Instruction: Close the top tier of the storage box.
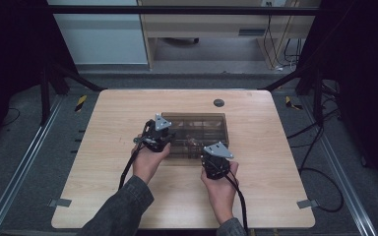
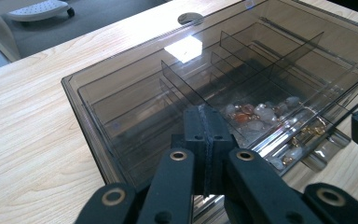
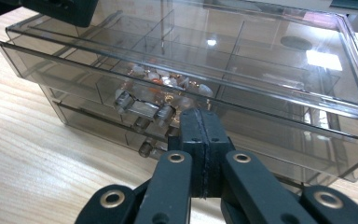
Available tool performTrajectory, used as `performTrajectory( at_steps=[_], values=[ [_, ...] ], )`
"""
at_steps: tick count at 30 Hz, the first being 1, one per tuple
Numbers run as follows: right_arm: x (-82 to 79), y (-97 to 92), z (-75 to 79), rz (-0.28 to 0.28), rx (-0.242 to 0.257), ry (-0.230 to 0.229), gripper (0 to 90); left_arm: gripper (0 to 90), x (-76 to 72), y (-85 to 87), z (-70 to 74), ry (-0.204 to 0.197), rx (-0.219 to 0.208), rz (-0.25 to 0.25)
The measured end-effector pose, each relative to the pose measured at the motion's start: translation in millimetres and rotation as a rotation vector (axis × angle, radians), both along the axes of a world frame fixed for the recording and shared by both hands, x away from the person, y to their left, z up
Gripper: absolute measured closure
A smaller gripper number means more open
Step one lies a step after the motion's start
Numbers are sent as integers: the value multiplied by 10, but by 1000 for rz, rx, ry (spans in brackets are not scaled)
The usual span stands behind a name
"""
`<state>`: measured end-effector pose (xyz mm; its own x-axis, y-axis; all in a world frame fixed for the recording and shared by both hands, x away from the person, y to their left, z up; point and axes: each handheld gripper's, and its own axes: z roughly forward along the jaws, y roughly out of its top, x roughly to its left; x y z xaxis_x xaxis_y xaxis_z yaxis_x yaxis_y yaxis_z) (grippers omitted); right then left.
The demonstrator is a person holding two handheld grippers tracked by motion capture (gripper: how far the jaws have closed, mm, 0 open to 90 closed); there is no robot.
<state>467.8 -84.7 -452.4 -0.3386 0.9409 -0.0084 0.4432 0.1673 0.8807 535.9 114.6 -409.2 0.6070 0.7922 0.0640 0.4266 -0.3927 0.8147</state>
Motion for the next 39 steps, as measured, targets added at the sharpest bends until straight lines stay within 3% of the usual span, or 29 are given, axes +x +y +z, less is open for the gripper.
performTrajectory(
  at_steps=[39],
  values=[
    [114, 33, -6, -12, -8, 11, 900, 899, -2, 2, -4, -3, -6, 0]
  ],
)
